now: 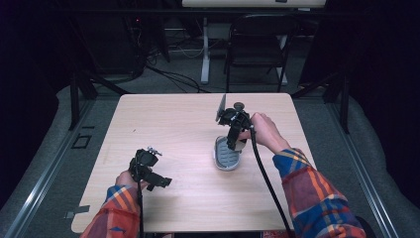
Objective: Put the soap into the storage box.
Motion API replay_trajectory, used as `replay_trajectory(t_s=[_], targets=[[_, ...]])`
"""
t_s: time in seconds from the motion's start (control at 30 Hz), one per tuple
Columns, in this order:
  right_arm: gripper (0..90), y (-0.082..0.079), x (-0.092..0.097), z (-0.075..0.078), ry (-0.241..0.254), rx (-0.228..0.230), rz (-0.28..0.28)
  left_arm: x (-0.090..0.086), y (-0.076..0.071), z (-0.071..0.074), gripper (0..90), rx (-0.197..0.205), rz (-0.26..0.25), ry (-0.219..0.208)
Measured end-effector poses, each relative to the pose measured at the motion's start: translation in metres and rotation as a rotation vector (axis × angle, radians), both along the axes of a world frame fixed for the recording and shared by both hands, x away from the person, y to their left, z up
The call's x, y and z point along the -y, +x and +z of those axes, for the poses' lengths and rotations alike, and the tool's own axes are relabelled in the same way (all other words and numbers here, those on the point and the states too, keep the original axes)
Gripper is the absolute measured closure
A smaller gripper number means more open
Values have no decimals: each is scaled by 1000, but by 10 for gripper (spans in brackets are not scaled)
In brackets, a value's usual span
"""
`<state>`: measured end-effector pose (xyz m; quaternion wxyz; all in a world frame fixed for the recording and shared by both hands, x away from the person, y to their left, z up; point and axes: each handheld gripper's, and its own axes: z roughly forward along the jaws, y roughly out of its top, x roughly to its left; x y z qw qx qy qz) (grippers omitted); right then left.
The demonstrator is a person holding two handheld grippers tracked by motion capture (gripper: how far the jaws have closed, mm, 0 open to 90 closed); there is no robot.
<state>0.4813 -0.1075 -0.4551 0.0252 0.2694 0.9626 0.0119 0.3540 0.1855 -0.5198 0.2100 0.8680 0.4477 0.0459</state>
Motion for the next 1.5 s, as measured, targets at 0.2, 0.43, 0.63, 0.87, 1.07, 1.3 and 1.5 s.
replay_trajectory(t_s=[0.2,0.43,0.63,0.87,1.07,1.3,1.5], targets=[[227,2,-7,-6,11,-7,8,0,0,0,0,-3,-1,2],[227,3,-13,-16,23,-23,16,0,0,0,0,-3,-2,2],[227,3,-16,-28,24,-37,21,0,0,0,0,-2,-1,2],[227,3,-16,-41,29,-53,27,0,0,0,0,-2,-2,4],[225,3,-14,-48,42,-55,25,0,0,0,0,-2,-2,4],[221,1,-10,-49,61,-35,24,1,0,0,0,-2,-5,6],[218,2,-5,-46,93,-43,8,1,0,0,0,-4,-5,7]])
